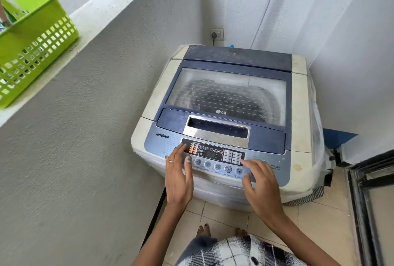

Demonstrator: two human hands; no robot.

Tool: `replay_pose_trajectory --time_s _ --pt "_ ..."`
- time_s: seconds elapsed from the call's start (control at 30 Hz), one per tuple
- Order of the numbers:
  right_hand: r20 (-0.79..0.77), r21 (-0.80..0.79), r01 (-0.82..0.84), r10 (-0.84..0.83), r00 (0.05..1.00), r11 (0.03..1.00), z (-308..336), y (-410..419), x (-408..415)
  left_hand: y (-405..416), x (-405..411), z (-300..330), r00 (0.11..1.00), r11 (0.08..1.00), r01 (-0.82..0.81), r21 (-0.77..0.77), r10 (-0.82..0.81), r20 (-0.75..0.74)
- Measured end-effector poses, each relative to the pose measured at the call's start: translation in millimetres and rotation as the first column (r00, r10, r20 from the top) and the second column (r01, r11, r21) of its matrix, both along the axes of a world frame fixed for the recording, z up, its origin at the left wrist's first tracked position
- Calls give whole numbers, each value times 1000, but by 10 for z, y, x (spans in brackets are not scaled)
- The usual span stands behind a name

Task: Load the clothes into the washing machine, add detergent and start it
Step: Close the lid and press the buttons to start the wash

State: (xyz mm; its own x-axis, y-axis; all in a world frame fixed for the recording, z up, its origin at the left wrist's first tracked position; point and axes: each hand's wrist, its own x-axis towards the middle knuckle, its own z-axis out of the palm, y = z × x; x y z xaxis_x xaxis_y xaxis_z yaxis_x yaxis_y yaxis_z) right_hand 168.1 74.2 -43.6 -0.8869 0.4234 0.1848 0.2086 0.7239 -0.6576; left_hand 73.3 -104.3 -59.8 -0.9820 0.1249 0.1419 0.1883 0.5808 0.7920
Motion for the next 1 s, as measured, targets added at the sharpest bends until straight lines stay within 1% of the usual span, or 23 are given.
replay_pose_trajectory --time_s 0.13,0.23,0.37,0.47,0.53,0.63,0.77,1.0 --pt "-23 -77 56 -58 998 995 16 -28 -62 -36 -165 -13 1000 991 -19 135 20 -4" --pt "-31 -116 88 -93 995 989 18 -73 -106 -64 -308 -60 1000 969 -9 247 6 11" --pt "-41 -171 120 -129 991 978 9 -123 -147 -29 -472 -102 997 916 45 398 -65 36" --pt "-21 -202 138 -146 989 969 -15 -144 -169 51 -581 -106 993 875 76 479 -107 38" --pt "-31 -197 144 -152 988 970 -23 -157 -186 109 -645 -107 990 848 87 523 -133 51" --pt "-50 -159 154 -164 985 975 -17 -172 -219 161 -696 -113 988 829 95 552 -149 52" --pt "-45 -149 176 -184 982 973 -18 -175 -255 160 -706 -127 983 803 104 587 -172 61" --pt "-52 -138 192 -200 978 972 -36 -162 -274 169 -673 -144 976 796 152 586 -215 39"
